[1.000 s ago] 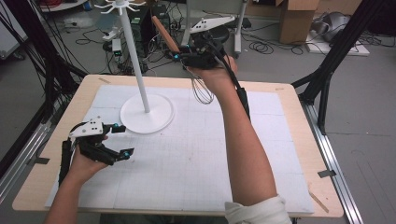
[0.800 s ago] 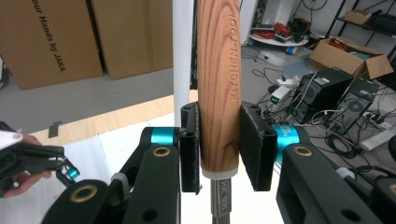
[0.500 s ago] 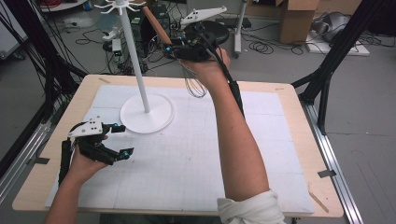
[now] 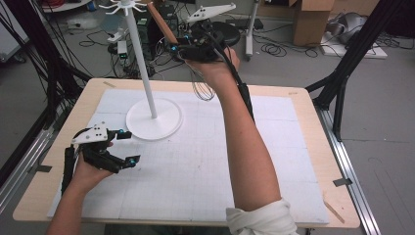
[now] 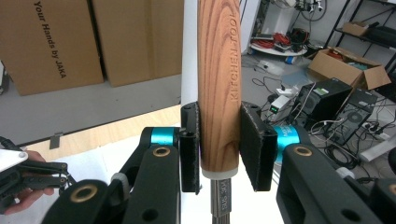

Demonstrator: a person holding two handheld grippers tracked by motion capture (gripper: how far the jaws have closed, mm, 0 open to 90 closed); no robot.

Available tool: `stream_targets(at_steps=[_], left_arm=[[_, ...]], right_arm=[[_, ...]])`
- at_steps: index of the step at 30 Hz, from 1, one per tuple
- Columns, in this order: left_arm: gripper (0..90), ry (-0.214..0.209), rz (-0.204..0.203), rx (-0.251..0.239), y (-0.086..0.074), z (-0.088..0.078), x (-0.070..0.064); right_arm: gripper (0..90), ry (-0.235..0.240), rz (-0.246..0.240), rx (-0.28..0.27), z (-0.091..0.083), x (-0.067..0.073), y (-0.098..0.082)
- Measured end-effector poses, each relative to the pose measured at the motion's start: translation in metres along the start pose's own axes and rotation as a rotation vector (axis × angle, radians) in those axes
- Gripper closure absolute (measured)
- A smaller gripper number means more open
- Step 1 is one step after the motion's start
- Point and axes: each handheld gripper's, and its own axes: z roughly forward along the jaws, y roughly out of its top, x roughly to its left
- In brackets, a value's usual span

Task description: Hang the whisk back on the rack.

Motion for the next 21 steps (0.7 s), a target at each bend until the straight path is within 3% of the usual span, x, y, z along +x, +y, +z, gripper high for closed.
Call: stream_targets(at_steps=[11,21], left_arm=[[6.7,0.001,0.001,-0.005,0.0,-0.001,0.0],[6.7,-0.002,-0.001,-0.006,0.0,-0.001,0.001]], right_arm=[[70.9,0.009,-0.004,0.006,0.008,0.005,0.003],[70.9,-0.021,0.004,0.014,0.015,0.003,0.005]])
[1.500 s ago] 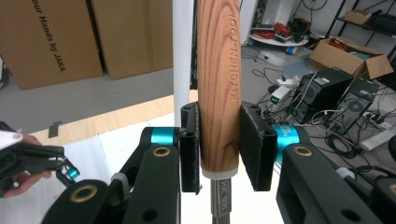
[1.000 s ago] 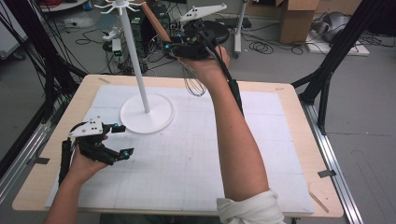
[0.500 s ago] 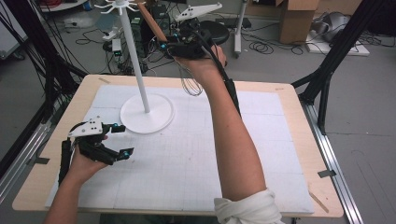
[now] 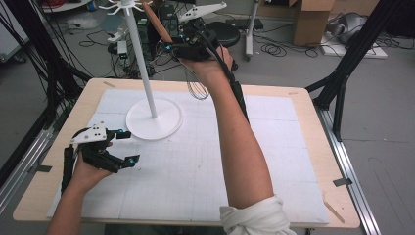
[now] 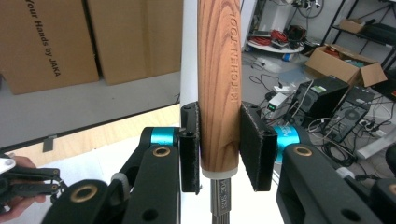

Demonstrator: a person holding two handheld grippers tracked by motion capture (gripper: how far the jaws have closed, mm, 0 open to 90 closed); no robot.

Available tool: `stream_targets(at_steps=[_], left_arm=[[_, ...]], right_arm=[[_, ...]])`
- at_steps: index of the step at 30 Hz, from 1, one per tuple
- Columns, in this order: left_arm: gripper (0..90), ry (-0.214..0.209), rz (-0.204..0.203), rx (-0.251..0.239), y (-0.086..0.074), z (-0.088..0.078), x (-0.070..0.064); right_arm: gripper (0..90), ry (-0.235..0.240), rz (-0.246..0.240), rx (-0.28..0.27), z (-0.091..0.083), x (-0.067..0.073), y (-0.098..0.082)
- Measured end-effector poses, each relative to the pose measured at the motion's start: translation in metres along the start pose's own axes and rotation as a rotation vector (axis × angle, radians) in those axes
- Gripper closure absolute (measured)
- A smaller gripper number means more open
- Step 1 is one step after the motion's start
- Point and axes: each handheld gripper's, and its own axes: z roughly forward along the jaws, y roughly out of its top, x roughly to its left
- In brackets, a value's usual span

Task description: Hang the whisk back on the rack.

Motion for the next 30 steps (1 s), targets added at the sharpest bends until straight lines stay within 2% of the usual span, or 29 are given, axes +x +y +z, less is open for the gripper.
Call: stream_targets(at_steps=[11,20,27,30], left_arm=[[6.7,0.003,0.001,-0.001,0.0,0.0,0.0],[6.7,0.002,-0.001,-0.001,0.0,0.0,0.0],[6.7,0.001,0.0,-0.001,0.0,-0.001,0.001],[6.7,0.001,-0.002,0.0,0.0,-0.001,0.001]], right_arm=[[70.9,-0.024,0.024,0.022,0.009,-0.005,-0.002],[70.9,-0.036,0.017,0.038,0.017,-0.003,-0.001],[70.9,-0.073,0.045,0.049,0.023,-0.005,-0.001],[70.9,-0.066,0.056,0.045,0.025,-0.006,-0.001]])
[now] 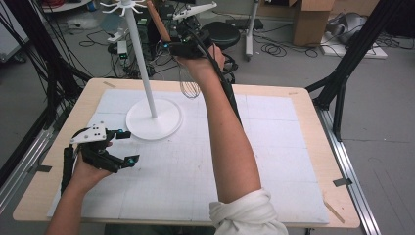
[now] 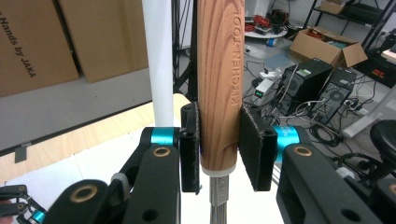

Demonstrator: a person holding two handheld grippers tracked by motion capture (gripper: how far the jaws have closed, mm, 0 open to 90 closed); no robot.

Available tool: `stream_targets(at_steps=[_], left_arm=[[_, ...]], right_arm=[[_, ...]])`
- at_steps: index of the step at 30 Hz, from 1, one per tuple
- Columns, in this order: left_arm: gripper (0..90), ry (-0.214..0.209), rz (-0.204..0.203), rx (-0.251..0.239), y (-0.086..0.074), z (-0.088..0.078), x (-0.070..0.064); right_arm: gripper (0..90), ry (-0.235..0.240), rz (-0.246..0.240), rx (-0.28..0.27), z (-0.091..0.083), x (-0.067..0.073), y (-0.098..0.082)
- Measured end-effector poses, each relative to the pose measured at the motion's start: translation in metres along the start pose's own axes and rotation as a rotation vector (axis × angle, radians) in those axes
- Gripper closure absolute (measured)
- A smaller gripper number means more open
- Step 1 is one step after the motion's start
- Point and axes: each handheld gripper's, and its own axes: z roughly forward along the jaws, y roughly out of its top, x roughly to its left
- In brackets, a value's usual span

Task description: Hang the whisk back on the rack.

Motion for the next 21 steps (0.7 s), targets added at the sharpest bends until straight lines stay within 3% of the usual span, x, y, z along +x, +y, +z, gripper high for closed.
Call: stream_targets(at_steps=[14,17,21], left_arm=[[6.7,0.0,0.0,0.002,-0.0001,-0.0001,0.0],[6.7,0.001,0.001,0.002,-0.0001,0.0003,-0.0001],[6.7,-0.002,0.0,0.001,0.0,-0.0001,-0.0005]], right_arm=[[69.0,0.002,-0.021,0.006,0.0055,0.0061,-0.0001],[62.3,0.012,-0.026,0.006,0.0044,0.0072,0.0003],[60.3,0.015,-0.041,0.007,0.0005,0.0092,-0.0006]])
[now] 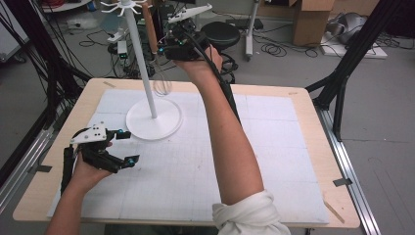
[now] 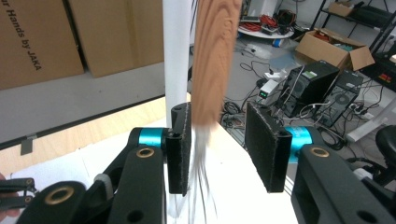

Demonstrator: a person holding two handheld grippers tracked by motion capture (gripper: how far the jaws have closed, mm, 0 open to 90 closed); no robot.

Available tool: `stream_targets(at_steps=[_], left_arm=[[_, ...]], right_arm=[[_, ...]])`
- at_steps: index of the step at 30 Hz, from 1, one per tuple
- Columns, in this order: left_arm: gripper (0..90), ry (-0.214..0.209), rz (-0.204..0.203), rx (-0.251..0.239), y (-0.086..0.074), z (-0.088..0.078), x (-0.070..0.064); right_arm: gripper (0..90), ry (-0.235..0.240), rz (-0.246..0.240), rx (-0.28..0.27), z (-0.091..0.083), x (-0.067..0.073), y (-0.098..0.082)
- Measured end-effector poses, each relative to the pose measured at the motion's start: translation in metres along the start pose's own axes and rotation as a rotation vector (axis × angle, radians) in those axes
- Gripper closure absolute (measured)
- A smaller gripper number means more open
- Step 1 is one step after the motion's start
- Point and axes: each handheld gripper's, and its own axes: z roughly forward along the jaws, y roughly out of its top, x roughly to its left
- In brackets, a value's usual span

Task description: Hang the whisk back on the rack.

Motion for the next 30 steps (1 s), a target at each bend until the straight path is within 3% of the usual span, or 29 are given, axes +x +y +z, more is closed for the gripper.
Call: stream_targets(at_steps=[13,30], left_arm=[[6.7,0.001,0.003,0.001,0.0,0.0,0.0],[6.7,-0.002,0.002,-0.002,0.0,-0.001,0.0]], right_arm=[[52.7,0.033,-0.013,-0.023,-0.032,0.002,-0.019],[43.6,0.062,-0.008,-0.056,-0.074,0.005,-0.069]])
